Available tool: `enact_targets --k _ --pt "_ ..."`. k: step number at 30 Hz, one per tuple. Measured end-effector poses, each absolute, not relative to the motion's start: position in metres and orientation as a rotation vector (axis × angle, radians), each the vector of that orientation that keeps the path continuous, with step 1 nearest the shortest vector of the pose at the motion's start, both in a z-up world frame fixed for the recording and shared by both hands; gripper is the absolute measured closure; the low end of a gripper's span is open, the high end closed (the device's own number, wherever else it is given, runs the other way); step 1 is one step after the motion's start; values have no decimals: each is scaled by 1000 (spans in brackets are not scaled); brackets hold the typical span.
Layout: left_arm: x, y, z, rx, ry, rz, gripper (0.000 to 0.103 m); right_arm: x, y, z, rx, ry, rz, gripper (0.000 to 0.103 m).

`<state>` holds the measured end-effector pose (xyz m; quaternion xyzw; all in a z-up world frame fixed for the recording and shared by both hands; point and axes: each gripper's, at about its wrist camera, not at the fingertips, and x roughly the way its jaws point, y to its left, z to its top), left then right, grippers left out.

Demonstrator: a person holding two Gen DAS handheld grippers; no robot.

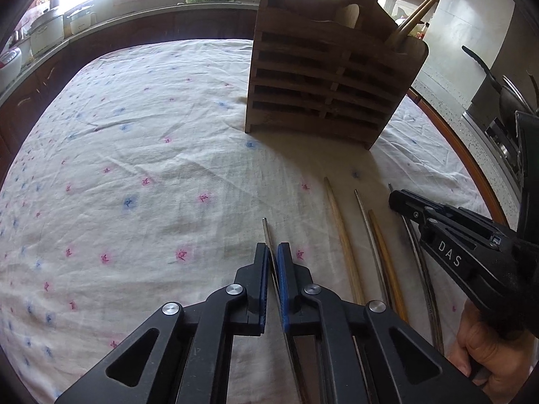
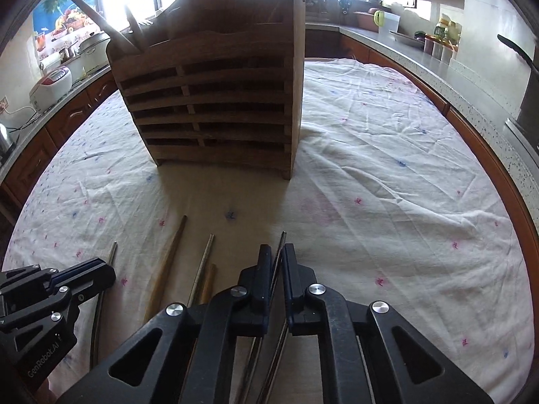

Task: Organize utensils
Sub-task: 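Grasp a metal chopstick with the left tool while the right tool grasps another, then carry the metal chopstick with the left tool while the right tool lowers its chopstick into the holder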

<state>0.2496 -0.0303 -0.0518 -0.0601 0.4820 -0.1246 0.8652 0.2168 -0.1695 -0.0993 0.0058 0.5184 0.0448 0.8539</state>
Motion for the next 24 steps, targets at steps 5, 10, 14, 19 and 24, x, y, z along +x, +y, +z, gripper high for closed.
enact_targets --k 5,10,14,19,24 --pt "240 -12 -36 -186 985 -295 99 209 -181 -83 120 1059 126 99" --pt "221 7 -6 -236 915 -336 100 195 -188 -51 192 993 170 99" --pt "201 25 20 -278 851 -368 100 182 -193 -22 228 930 202 99" --pt "174 44 51 -312 766 -385 100 167 -197 15 246 845 222 99" --pt "151 55 74 -314 703 -398 100 157 -202 46 256 765 235 99"
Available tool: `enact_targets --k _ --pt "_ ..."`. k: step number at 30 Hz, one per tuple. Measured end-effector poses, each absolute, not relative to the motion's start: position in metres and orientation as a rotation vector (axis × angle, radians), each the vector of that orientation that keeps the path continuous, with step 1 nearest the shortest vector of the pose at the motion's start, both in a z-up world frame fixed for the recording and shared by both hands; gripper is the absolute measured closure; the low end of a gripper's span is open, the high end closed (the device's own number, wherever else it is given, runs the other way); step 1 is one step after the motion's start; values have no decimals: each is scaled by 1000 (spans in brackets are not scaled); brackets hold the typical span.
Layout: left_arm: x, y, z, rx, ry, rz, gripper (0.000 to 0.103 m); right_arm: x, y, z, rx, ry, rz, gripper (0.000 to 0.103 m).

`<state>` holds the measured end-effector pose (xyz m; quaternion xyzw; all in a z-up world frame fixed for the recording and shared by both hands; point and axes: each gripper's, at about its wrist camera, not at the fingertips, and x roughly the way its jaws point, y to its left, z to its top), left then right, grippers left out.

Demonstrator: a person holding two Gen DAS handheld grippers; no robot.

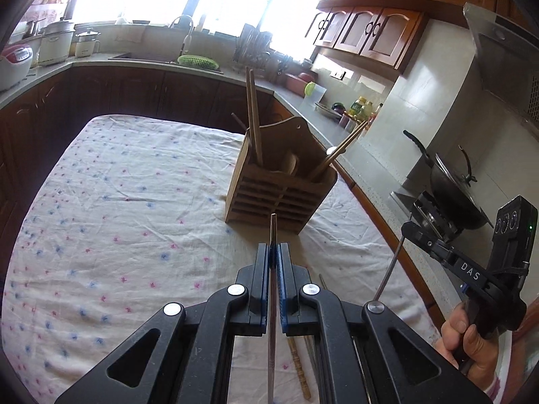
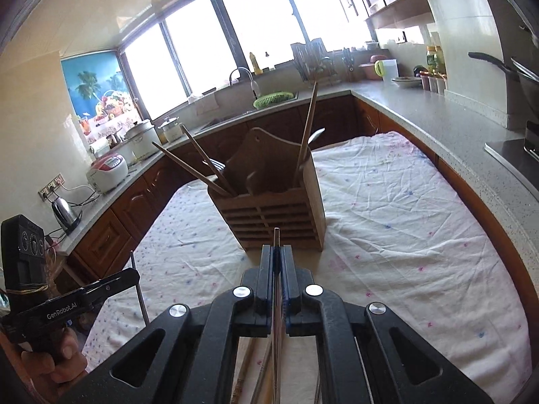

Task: Organize utensils
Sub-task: 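Carry the metal chopstick with the left tool while the right tool lowers its chopstick into the holder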

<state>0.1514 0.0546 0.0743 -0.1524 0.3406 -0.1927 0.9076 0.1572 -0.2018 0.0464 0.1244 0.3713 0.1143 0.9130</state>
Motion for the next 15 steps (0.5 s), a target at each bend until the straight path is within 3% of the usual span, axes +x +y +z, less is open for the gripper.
enact_targets --k 15 --pt "150 59 96 -309 632 -405 100 157 -208 85 254 664 252 99"
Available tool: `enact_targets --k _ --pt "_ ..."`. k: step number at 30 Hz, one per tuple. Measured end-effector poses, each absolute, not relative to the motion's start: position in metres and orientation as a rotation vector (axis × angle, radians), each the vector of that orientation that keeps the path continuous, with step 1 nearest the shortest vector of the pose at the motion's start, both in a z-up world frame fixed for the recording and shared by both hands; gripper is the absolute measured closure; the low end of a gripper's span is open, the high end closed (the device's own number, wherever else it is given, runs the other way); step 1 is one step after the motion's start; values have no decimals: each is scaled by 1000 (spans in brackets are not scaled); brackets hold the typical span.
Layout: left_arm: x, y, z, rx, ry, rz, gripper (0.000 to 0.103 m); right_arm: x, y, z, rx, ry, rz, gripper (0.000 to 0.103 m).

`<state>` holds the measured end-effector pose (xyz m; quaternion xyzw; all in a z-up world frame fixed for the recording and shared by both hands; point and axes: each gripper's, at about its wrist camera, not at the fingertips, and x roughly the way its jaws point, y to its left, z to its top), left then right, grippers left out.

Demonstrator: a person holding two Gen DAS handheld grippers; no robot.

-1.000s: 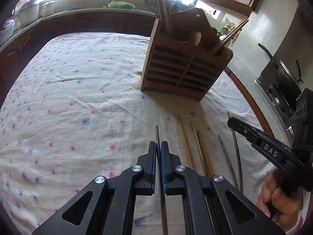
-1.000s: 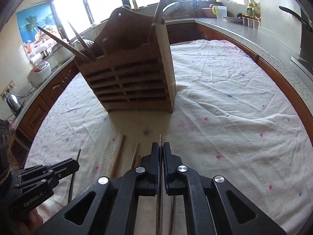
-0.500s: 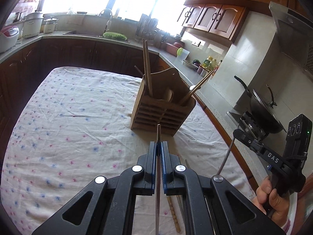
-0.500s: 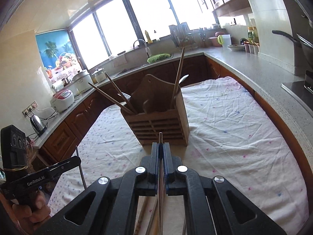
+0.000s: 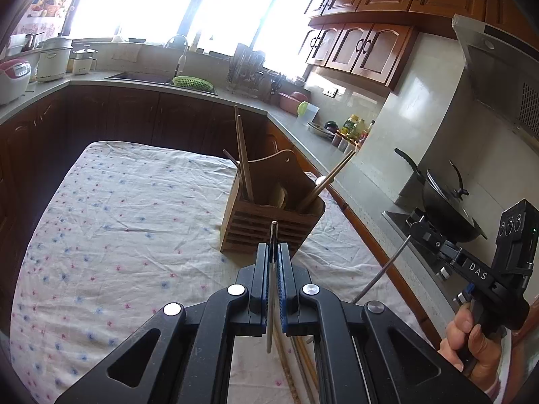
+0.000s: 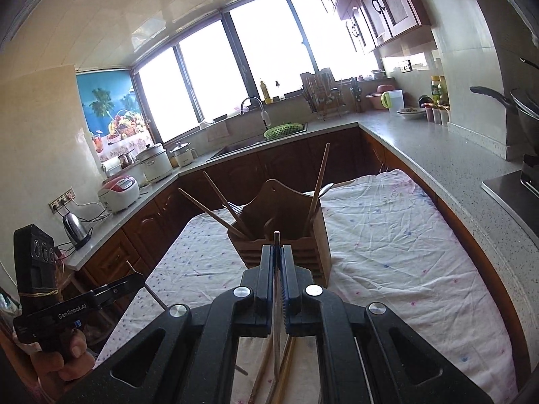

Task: Organize utensils
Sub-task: 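Carry the metal chopstick with the left tool while the right tool lowers its chopstick into the holder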

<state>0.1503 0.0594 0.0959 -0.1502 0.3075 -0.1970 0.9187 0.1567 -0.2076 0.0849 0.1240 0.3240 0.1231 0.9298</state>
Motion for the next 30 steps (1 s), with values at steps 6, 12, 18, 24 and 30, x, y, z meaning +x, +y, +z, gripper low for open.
enact_targets --k 6,12,18,24,30 --pt "157 57 104 -299 609 -407 100 160 -207 89 256 649 254 99" --pt "169 54 125 -280 550 -412 100 172 -211 101 255 613 240 99" --pt "188 48 161 -261 434 -411 100 199 -219 130 257 528 209 99" --pt "219 35 183 -249 334 -381 100 239 -223 155 262 445 171 99" --pt "265 17 155 -255 341 -335 100 283 -226 146 275 439 140 99"
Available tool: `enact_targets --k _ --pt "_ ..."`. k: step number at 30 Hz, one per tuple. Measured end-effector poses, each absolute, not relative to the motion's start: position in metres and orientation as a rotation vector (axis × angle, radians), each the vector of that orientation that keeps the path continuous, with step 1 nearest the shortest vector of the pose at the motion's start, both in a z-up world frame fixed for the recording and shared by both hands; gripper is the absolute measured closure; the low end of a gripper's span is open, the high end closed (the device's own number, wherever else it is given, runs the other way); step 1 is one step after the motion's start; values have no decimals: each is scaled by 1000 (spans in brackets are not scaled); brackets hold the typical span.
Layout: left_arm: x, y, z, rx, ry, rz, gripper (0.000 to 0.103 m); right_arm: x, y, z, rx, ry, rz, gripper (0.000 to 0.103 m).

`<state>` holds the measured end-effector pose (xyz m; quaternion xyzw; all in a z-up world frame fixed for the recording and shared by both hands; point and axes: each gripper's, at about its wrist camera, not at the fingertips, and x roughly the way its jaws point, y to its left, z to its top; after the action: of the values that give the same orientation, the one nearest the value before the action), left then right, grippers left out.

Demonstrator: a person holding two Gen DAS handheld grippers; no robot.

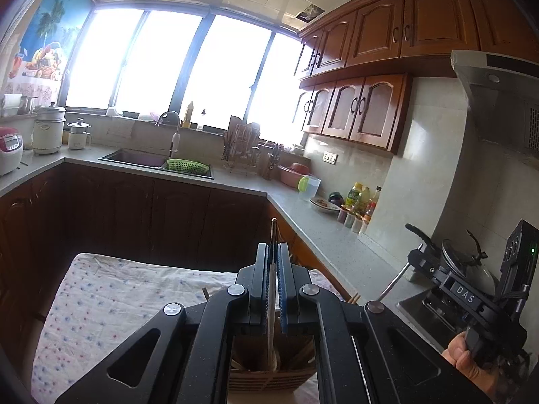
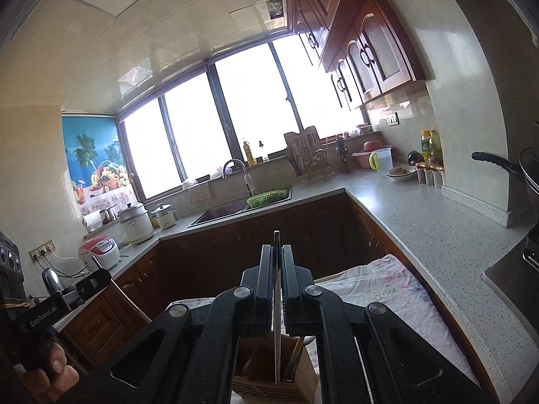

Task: Organize utensils
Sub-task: 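Carry the metal chopstick with the left tool while the right tool lowers its chopstick into the holder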

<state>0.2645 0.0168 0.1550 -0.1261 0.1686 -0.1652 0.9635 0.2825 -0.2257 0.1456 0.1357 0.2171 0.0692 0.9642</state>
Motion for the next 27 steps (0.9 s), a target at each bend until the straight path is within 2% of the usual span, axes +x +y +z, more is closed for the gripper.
enact_targets --k 13,17,27 --pt "320 -5 81 -264 458 -300 100 299 -213 60 259 542 116 99" --pt "327 -5 74 -249 488 -296 100 298 -213 44 268 573 106 99" --pt "328 -1 79 -227 491 -291 99 301 -217 43 276 594 99 98"
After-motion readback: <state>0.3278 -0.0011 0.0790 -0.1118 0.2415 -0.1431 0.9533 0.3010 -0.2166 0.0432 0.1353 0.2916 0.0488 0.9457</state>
